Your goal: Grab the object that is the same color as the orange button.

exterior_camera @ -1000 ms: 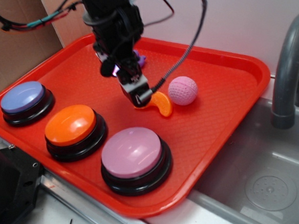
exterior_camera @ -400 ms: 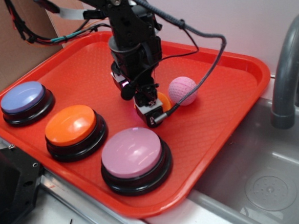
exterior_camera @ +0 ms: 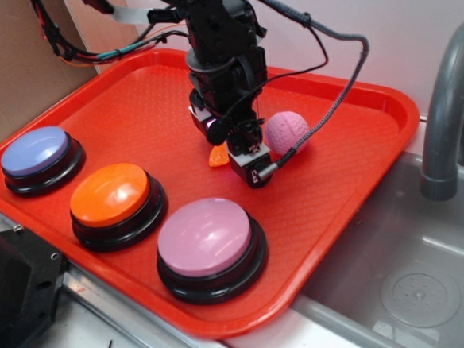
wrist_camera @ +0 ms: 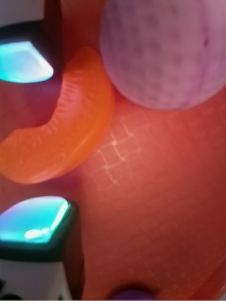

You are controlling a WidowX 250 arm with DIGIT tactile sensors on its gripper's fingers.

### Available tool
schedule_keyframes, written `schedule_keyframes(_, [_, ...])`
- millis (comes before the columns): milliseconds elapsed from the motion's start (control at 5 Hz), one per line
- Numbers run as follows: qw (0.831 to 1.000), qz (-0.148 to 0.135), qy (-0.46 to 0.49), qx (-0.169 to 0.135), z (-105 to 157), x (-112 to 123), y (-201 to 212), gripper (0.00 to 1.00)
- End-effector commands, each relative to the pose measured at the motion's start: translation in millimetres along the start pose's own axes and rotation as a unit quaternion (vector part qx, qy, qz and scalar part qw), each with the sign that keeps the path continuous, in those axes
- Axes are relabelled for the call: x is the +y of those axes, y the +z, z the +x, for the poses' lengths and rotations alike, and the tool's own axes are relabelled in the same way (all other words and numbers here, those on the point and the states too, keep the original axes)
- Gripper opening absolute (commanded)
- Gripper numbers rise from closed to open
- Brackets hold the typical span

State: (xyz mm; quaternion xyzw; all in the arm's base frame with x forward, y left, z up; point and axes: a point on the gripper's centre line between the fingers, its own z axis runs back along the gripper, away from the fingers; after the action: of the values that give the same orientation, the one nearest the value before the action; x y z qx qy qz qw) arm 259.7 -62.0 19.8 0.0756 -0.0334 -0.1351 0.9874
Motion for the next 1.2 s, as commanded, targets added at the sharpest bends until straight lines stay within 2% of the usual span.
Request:
schedule_keyframes(0, [0.998, -0.052, 0.024, 0.038, -12.7, 18.9, -18.4, 1.0])
schedule_keyframes(200, [0.991, -0.118, 0.033, 0.045, -21.9, 25.1, -27.1, 1.0])
schedule_keyframes(400, [0.993, -0.099, 0.043, 0.048, -22.2, 27.5, -27.0, 1.0])
schedule_keyframes(600, [0.995, -0.073, 0.055, 0.046, -19.9, 26.9, -25.2, 0.0])
schedule_keyframes(1000, [0.997, -0.05, 0.049, 0.044, -18.6, 23.9, -23.6, 0.0])
